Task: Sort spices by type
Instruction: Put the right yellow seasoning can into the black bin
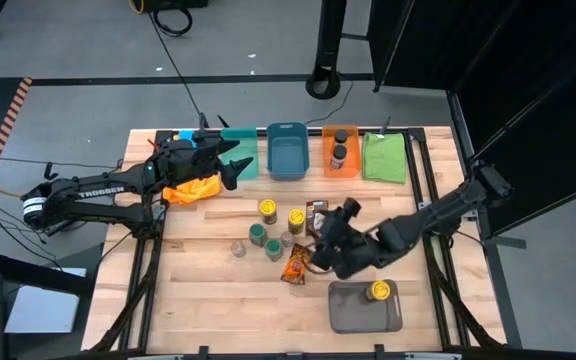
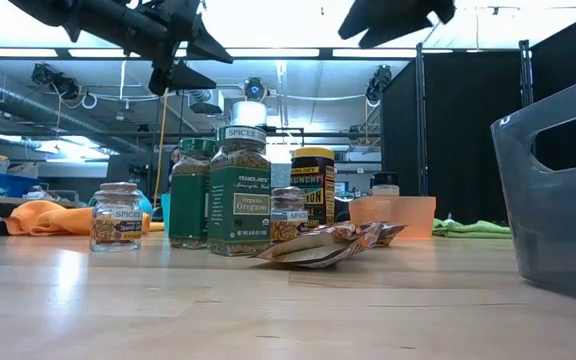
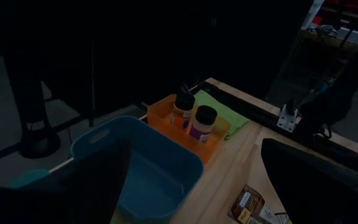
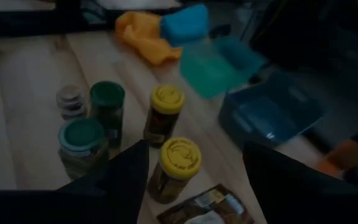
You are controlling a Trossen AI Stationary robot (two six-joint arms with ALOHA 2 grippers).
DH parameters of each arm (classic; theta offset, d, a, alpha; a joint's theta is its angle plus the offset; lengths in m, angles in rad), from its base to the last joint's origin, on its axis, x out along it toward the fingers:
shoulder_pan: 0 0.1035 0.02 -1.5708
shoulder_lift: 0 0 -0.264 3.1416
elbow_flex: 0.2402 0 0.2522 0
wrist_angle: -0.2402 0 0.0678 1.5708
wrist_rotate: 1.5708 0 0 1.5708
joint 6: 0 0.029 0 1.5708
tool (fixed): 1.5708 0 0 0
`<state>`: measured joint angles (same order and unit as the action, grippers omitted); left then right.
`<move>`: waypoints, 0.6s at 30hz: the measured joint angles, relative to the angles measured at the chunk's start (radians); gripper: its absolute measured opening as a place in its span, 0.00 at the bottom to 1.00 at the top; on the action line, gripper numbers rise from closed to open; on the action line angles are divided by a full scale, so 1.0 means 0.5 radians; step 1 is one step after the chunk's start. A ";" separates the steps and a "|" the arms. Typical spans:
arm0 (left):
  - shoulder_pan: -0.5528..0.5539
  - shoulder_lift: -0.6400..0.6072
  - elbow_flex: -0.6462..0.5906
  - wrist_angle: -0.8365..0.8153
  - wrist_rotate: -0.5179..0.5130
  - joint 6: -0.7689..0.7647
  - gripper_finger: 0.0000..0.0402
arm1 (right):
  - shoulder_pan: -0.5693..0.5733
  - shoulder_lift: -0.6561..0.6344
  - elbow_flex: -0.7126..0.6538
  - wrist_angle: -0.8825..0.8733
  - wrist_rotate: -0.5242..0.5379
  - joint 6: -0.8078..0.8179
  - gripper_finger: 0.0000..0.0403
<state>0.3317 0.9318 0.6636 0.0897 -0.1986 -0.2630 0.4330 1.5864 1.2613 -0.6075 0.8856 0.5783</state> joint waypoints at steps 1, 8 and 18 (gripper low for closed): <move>0.000 0.000 0.000 -0.009 0.000 0.000 0.92 | -0.042 0.000 0.000 0.006 -0.086 -0.009 0.64; 0.001 0.001 0.000 -0.020 0.003 0.039 0.92 | -0.311 0.035 -0.002 0.305 -0.623 -0.368 0.65; 0.000 0.000 0.000 -0.030 0.014 0.106 0.92 | -0.561 0.111 -0.002 0.500 -0.890 -0.690 0.73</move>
<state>0.3317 0.9319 0.6635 0.0750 -0.1913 -0.2100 0.1524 1.6419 1.2605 -0.3575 0.4407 0.2332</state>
